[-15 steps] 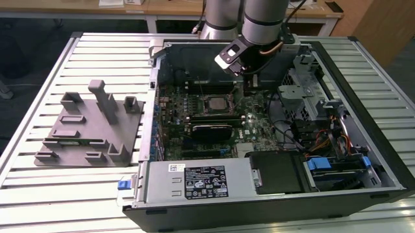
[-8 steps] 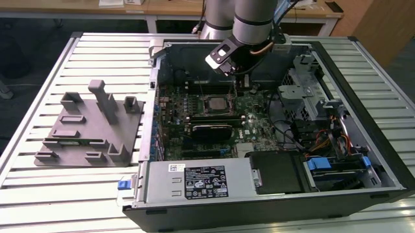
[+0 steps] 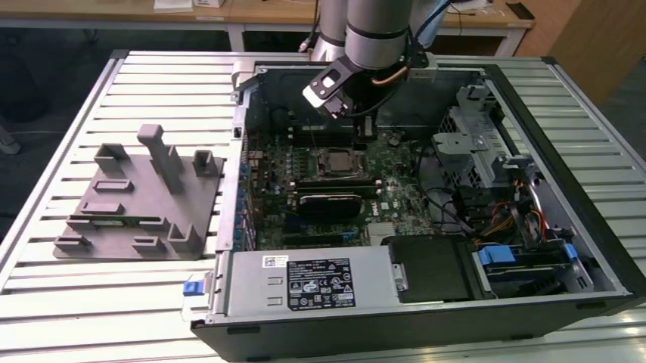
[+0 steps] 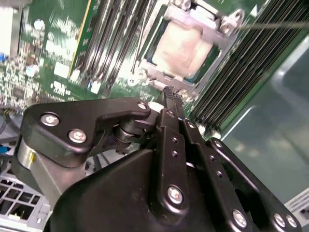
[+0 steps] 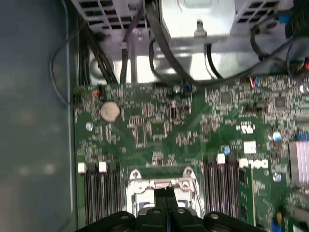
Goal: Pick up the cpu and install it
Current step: 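Close the cpu cover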
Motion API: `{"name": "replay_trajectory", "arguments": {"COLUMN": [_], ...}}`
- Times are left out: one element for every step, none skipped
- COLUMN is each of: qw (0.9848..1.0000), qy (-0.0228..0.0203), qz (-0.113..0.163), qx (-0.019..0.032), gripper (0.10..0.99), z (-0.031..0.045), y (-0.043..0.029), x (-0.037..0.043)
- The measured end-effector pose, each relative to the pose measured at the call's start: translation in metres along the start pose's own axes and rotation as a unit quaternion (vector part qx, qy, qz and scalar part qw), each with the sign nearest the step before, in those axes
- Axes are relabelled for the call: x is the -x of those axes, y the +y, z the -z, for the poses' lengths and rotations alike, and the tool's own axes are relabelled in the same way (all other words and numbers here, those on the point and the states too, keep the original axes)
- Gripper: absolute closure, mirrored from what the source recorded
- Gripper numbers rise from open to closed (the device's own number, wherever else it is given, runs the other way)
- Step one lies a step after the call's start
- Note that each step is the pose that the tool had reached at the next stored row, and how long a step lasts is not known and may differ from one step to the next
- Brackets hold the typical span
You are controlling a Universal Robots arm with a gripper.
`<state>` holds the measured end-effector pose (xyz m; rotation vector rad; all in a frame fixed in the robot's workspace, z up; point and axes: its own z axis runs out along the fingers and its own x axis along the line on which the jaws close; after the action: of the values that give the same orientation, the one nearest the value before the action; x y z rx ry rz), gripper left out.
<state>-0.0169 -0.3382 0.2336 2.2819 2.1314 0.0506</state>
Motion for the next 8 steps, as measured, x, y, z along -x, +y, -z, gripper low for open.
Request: {"name": "replay_trajectory", "arguments": {"qw": [1.0000,1.0000,1.0000,1.0000,1.0000,1.0000,1.0000,1.0000], "qy": [0.0000,0.0000,0.0000,0.0000,0.0000,0.0000,0.0000,0.0000], "qz": [0.000,0.000,0.000,0.000,0.000,0.000,0.000,0.000], "qx": [0.0000,0.0000,0.0000,0.0000,0.0000,0.0000,0.0000,0.0000], "gripper": [0.980,0.980,0.980,0.980,0.980,0.980,0.980,0.980], "z": [0.0001,0.0002,0.0003,0.0004,0.0004,0.0005,0.0005,0.0006], "y": [-0.0028,-0.0055,-0.0082,-0.0106,-0.0128,-0.0150,-0.0172,-0.0193], "x": [0.0002,0.0004,0.0006,0.0007,0.0009,0.0010,0.0012,0.0013]}}
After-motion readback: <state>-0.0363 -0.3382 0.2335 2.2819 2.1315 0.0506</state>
